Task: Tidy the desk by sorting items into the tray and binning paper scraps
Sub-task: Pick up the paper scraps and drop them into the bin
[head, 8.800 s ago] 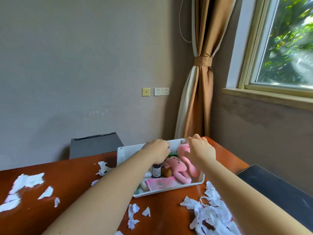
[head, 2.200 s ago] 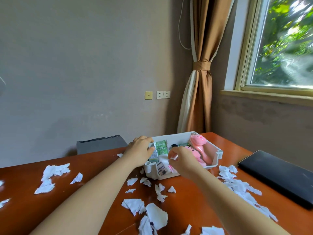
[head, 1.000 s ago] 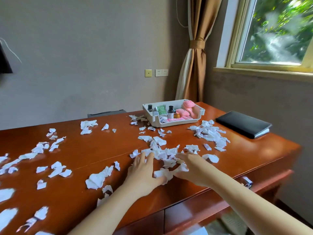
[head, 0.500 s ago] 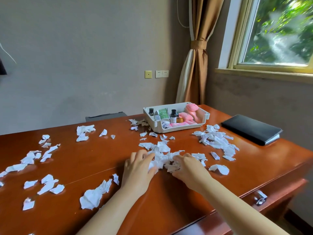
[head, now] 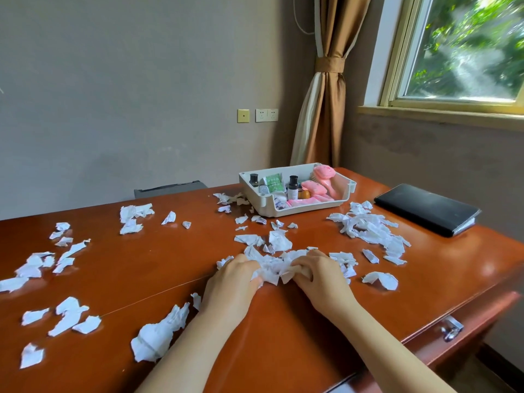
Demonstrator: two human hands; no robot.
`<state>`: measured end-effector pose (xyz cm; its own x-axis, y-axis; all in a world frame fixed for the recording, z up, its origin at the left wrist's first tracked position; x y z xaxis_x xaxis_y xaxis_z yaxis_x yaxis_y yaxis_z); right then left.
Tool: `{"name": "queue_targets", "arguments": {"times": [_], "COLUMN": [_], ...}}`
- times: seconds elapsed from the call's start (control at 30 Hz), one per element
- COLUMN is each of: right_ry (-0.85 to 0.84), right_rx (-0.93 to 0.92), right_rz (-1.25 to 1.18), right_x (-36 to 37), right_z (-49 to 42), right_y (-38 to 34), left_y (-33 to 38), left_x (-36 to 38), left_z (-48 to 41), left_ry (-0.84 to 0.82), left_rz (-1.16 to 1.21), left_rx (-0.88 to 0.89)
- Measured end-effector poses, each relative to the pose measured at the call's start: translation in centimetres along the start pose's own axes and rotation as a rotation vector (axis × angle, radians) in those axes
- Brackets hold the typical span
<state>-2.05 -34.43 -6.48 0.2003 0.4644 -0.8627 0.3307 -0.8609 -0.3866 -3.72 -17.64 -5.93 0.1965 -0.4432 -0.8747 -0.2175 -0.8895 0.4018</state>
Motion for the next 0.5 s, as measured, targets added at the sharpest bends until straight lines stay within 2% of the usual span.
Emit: {"name": "queue_targets", "arguments": {"times": [0.13, 0.27, 0.4, 0.5], "right_ry": [0.046, 0.074, 0.173, 0.126], "right_rx": [0.083, 0.064, 0.049, 0.026], "right_rz": [-0.126, -0.156, 0.029, 0.156], "right_x": [0.1, -0.1, -0.4, 0.0], "right_z": [0.6, 1.0, 1.5, 1.5], "right_y": [0.3, -0.3, -0.6, -0.9], "left_y": [-0.2, -0.3, -0.1, 0.0], "left_x": [-0.5, -1.2, -2.0, -2.0], "left_z": [0.4, 1.1, 1.3, 1.4], "left_ry": [0.004, 0.024, 0.082, 0.07], "left_rz": [0.028, 0.089, -0.022, -0.052], "left_rx": [-0.022, -0.032, -0.053, -0.07]}}
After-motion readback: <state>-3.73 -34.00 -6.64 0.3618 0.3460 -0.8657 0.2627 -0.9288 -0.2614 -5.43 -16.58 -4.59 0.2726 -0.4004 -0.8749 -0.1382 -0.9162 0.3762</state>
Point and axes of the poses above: each hand's wrist, its own z-axis away from the middle knuckle, its own x-axis out of the palm, y = z × x, the point moved 2 cm from there along -z, towards the middle knuckle, and after that the axes turned 7 degrees about z, right-handed, at the moved point
